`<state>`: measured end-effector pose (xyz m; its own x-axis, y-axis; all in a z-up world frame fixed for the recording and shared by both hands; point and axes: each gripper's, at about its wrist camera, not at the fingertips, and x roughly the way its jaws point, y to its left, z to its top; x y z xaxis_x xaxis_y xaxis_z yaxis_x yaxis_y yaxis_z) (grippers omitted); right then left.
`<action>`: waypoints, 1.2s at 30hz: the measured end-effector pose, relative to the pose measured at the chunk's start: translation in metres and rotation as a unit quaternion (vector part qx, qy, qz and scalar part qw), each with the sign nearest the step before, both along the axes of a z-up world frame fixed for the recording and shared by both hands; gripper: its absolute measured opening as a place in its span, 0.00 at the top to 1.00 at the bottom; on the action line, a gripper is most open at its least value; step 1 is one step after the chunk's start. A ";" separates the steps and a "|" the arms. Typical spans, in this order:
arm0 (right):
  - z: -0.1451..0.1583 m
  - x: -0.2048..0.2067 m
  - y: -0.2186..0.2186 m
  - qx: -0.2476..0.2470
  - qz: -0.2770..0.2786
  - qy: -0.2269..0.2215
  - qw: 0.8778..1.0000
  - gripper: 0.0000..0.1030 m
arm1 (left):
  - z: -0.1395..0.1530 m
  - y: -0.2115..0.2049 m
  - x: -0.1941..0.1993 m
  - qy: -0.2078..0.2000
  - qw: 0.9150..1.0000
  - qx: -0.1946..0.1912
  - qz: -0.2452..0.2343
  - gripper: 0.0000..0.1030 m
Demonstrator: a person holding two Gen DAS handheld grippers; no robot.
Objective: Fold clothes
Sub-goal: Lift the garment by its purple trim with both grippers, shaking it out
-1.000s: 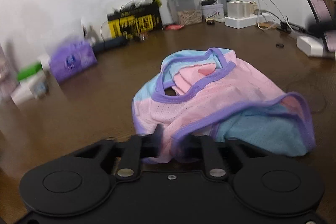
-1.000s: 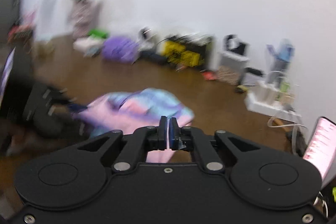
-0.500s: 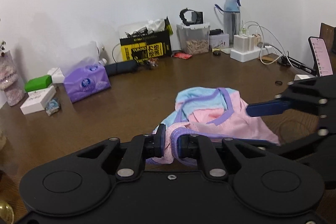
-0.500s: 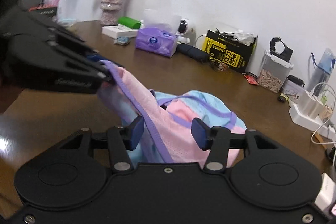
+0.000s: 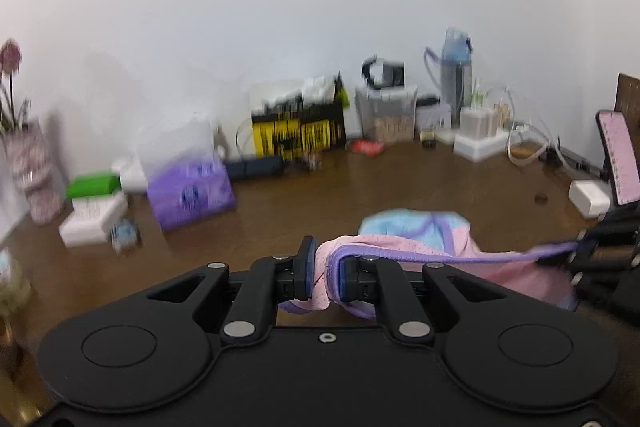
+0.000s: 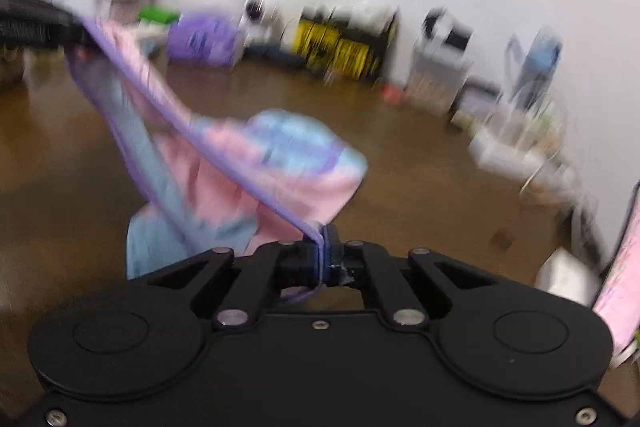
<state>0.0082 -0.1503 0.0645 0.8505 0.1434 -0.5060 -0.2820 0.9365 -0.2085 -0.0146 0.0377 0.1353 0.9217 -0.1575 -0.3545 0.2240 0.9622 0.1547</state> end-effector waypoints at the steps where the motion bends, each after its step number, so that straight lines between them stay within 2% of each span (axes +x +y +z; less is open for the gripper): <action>1: 0.023 0.000 -0.004 -0.001 0.002 -0.027 1.000 0.97 | 0.019 0.000 0.000 -0.019 1.000 -0.003 -0.001 0.89; 3: 0.069 0.002 -0.011 -0.005 0.009 -0.079 0.997 0.97 | 0.066 0.001 -0.008 -0.069 0.998 -0.004 -0.004 0.89; 6: 0.127 -0.001 -0.015 -0.014 0.020 -0.139 0.990 0.97 | 0.137 0.002 -0.021 -0.144 0.990 -0.005 -0.008 0.89; 8: 0.189 -0.015 -0.017 -0.028 0.037 -0.197 0.979 0.97 | 0.177 0.003 -0.035 -0.184 0.983 -0.008 -0.008 0.89; 11: 0.240 -0.036 -0.019 -0.034 0.054 -0.240 0.969 0.97 | 0.216 0.004 -0.053 -0.221 0.975 -0.014 -0.006 0.89; 13: 0.262 -0.050 -0.020 -0.037 0.067 -0.254 0.964 0.97 | 0.229 0.005 -0.060 -0.228 0.974 -0.017 -0.008 0.89; 15: 0.268 -0.058 -0.021 -0.040 0.073 -0.256 0.963 0.97 | 0.236 0.005 -0.066 -0.223 0.974 -0.021 -0.016 0.89; 17: 0.272 -0.066 -0.022 -0.043 0.079 -0.257 0.962 0.97 | 0.231 0.004 -0.066 -0.216 0.976 -0.015 -0.020 0.89; 20: 0.256 -0.054 -0.022 -0.038 0.081 -0.232 0.969 0.96 | 0.217 0.003 -0.052 -0.194 0.981 -0.009 -0.019 0.89; 21: 0.249 -0.045 -0.021 -0.037 0.081 -0.222 0.971 0.96 | 0.205 0.002 -0.034 -0.177 0.984 -0.004 -0.019 0.89; 24: 0.218 0.002 -0.012 -0.031 0.075 -0.179 0.980 0.96 | 0.192 -0.001 -0.002 -0.159 0.987 0.013 -0.013 0.89; 26: 0.197 0.041 0.001 -0.037 0.056 -0.170 0.983 0.96 | 0.191 -0.007 0.033 -0.160 0.986 0.050 0.016 0.89; 28: 0.194 0.067 0.010 -0.037 0.037 -0.187 0.981 0.96 | 0.199 -0.013 0.044 -0.174 0.981 0.075 0.033 0.89; 30: 0.203 0.081 0.012 -0.019 0.023 -0.223 0.974 0.96 | 0.220 -0.021 0.038 -0.209 0.973 0.089 0.034 0.89; 34: 0.233 0.073 -0.001 0.020 0.023 -0.315 0.949 0.96 | 0.244 -0.029 0.001 -0.260 0.963 0.065 0.009 0.89; 35: 0.240 0.069 -0.007 0.029 0.025 -0.333 0.942 0.96 | 0.246 -0.032 -0.011 -0.271 0.961 0.056 0.000 0.89; 36: 0.242 0.067 -0.014 0.035 0.025 -0.336 0.941 0.96 | 0.242 -0.036 -0.019 -0.271 0.961 0.051 -0.012 0.89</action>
